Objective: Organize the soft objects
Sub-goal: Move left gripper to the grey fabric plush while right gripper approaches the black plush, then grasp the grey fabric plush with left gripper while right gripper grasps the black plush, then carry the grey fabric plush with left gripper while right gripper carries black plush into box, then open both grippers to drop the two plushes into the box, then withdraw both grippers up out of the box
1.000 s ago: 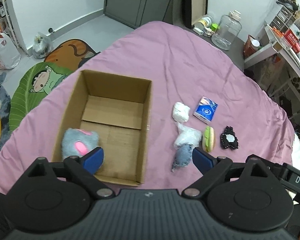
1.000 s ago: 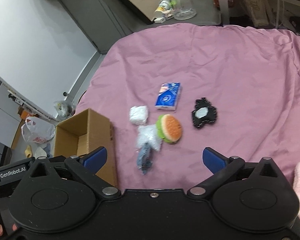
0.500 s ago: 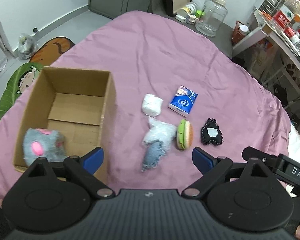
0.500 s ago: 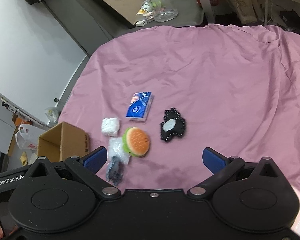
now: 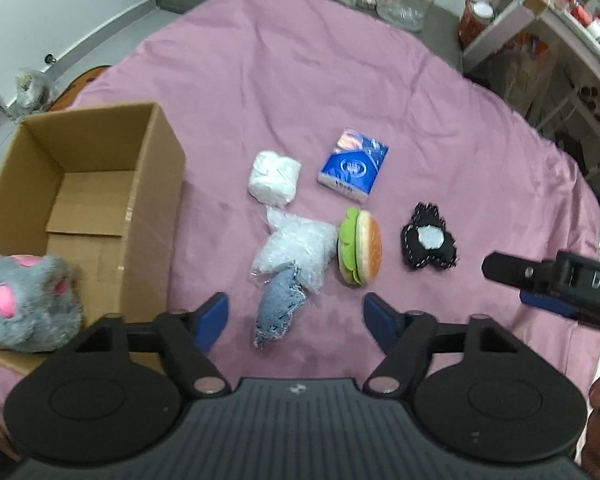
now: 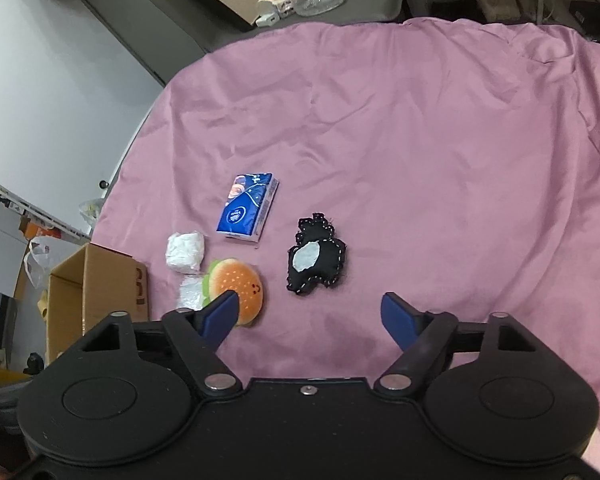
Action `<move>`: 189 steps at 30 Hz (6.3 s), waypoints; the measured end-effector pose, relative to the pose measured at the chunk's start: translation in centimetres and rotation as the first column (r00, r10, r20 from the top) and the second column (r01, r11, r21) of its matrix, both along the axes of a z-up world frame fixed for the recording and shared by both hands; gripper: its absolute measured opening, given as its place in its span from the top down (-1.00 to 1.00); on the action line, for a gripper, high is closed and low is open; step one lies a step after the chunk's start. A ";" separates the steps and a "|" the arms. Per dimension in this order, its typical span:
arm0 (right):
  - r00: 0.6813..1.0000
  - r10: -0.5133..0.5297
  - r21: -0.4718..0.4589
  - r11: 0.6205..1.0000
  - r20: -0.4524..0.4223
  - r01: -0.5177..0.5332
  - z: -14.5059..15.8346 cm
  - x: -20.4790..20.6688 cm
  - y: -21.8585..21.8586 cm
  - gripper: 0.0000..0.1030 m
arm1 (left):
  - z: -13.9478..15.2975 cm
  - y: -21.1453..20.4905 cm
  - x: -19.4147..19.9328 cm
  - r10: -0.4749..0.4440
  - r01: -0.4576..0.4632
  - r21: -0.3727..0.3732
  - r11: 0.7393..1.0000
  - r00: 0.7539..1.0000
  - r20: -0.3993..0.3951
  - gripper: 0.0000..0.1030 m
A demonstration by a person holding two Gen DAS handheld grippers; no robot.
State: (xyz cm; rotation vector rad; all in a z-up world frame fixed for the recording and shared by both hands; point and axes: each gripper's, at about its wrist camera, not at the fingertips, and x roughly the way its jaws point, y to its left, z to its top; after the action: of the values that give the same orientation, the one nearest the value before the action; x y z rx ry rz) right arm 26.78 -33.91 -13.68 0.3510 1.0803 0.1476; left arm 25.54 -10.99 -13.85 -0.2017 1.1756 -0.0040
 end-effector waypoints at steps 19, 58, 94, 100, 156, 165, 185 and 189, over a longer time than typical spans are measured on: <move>0.991 0.018 -0.006 1.000 -0.130 -0.019 -5.3 6.1 0.5 -0.10 | -5.9 -0.3 3.2 -0.041 0.040 -0.011 0.999 0.990 -0.133 0.46; 0.996 0.007 0.023 1.000 0.092 -0.009 5.9 -3.3 6.0 0.78 | 6.6 6.2 -4.0 -0.001 0.020 -0.101 0.995 0.983 0.182 0.62; 0.979 0.101 -0.035 0.995 0.179 -0.096 9.1 -8.2 19.9 0.78 | 7.2 18.4 -8.1 0.097 -0.046 -0.225 0.973 0.970 0.225 0.62; 0.980 0.112 -0.058 0.993 0.161 -0.104 8.8 -8.0 21.1 0.78 | 5.8 18.9 -7.4 0.104 -0.052 -0.259 0.965 0.976 0.193 0.62; 0.955 0.295 -0.115 0.948 -0.023 -0.296 5.3 -4.6 27.3 0.26 | 5.4 23.6 -4.5 0.167 -0.155 -0.198 0.968 0.985 0.049 -0.56; 0.961 0.273 -0.144 0.953 0.040 -0.265 7.3 -5.3 25.8 -0.11 | 6.9 23.6 -5.6 0.168 -0.155 -0.154 0.976 0.983 0.072 -0.79; 0.959 0.247 -0.149 0.962 0.137 -0.227 9.8 -7.9 22.3 -0.77 | 10.0 20.9 -9.0 0.132 -0.115 -0.100 0.988 0.973 0.189 -0.99; 0.957 0.247 -0.147 0.963 0.153 -0.225 10.2 -8.3 21.5 -0.80 | 10.4 20.5 -9.4 0.126 -0.109 -0.092 0.990 0.969 0.211 -0.99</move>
State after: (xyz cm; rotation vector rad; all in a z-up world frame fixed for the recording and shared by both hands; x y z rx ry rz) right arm 18.43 -12.40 -3.48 0.0896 0.9542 0.3148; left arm 16.11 9.47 -3.46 -0.3330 0.9452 0.0312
